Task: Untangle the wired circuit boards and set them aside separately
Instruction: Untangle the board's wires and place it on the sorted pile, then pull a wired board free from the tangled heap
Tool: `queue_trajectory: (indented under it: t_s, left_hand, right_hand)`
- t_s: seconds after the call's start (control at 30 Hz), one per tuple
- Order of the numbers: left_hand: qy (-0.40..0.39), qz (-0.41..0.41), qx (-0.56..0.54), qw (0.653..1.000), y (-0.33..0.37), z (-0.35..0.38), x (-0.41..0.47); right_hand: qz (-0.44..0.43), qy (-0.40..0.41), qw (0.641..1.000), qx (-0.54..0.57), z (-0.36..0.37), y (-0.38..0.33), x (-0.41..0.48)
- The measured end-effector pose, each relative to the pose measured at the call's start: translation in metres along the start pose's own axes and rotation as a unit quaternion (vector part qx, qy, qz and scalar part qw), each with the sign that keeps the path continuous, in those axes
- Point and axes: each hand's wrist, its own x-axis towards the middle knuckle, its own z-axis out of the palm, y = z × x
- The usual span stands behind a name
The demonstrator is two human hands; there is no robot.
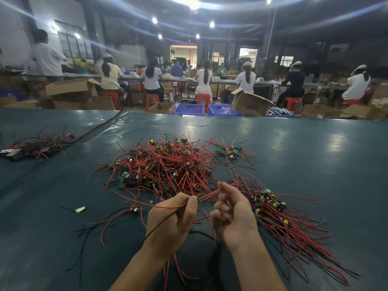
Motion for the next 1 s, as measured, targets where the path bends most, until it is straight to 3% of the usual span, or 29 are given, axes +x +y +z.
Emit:
queue_trajectory:
  t_s: [0.13, 0.33, 0.47, 0.6, 0.7, 0.8, 0.87, 1.0]
  left_hand:
    - [-0.003, 0.031, 0.047, 0.998, 0.003, 0.002, 0.0]
    - [-0.029, 0.016, -0.022, 0.999, 0.009, 0.003, 0.0]
    - [-0.015, -0.076, -0.147, 0.986, 0.01, 0.0, 0.002]
    - [-0.02, -0.106, -0.168, 0.98, 0.008, -0.002, 0.005]
    - [-0.022, -0.132, -0.16, 0.978, 0.007, -0.004, 0.006]
    - [0.002, -0.13, -0.139, 0.982, 0.007, -0.007, 0.009]
    - [0.03, -0.155, -0.181, 0.971, 0.011, -0.008, 0.012]
    - [0.076, -0.24, -0.32, 0.913, 0.013, -0.01, 0.016]
  right_hand:
    - [-0.002, -0.004, 0.999, 0.037, -0.008, -0.011, 0.004]
    - [-0.071, 0.015, 0.996, 0.05, -0.011, -0.017, 0.003]
    - [-0.115, -0.016, 0.989, -0.092, -0.004, 0.0, -0.003]
    - [-0.172, -0.115, 0.935, -0.289, 0.009, 0.031, -0.014]
    - [-0.253, -0.115, 0.899, -0.338, 0.013, 0.038, -0.015]
    - [-0.275, -0.09, 0.897, -0.335, 0.011, 0.033, -0.014]
    - [-0.269, -0.073, 0.896, -0.347, 0.011, 0.032, -0.015]
    - [-0.232, -0.018, 0.917, -0.323, 0.005, 0.031, -0.009]
